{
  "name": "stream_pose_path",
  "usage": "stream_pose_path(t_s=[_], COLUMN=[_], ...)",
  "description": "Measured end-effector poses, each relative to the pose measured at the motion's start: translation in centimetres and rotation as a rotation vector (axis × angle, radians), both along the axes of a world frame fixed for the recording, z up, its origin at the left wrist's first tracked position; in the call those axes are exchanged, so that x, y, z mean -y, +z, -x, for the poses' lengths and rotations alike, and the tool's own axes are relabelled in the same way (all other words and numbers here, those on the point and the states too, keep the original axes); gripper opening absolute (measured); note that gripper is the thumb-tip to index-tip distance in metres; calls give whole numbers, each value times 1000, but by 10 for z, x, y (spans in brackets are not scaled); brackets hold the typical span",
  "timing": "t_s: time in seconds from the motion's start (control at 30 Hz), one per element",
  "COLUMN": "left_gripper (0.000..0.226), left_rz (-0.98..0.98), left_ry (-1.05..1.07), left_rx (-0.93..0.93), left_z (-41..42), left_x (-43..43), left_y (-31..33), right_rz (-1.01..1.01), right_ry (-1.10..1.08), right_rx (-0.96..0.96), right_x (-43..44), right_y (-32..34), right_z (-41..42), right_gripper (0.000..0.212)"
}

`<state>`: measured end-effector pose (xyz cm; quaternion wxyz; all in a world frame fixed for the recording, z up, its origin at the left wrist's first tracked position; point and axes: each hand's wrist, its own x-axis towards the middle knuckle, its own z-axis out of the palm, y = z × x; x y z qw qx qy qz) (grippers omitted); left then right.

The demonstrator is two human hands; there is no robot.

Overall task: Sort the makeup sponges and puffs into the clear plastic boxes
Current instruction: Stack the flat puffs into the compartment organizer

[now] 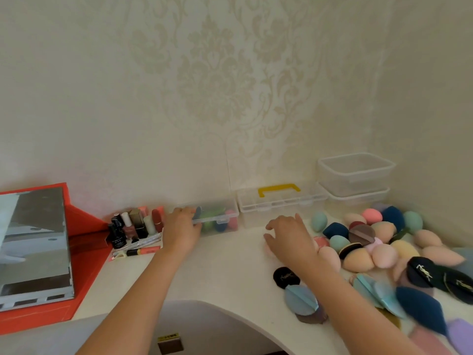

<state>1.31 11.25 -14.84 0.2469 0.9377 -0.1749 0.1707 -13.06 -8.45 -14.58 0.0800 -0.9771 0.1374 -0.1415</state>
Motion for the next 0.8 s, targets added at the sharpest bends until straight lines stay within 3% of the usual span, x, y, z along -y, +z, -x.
stream_pose_path(t_s=[0.17, 0.37, 0.57, 0.8], left_gripper=[46, 59, 95, 111], left_rz=[87, -94, -347, -531], left_ry=[-250, -419, -395, -303], left_rx=[43, 24, -160, -91], left_z=[19, 21, -4, -22], left_x=[36, 96, 134, 154], left_y=[12, 29, 27, 30], right_rz=[-34, -96, -38, -19], right_ry=[-100, -189, -145, -130], right_rx=[46, -119, -81, -43], right_x=[56, 101, 103, 107], right_y=[32, 13, -3, -9], right_z=[32, 58, 65, 65], right_gripper=[37, 31, 32, 43])
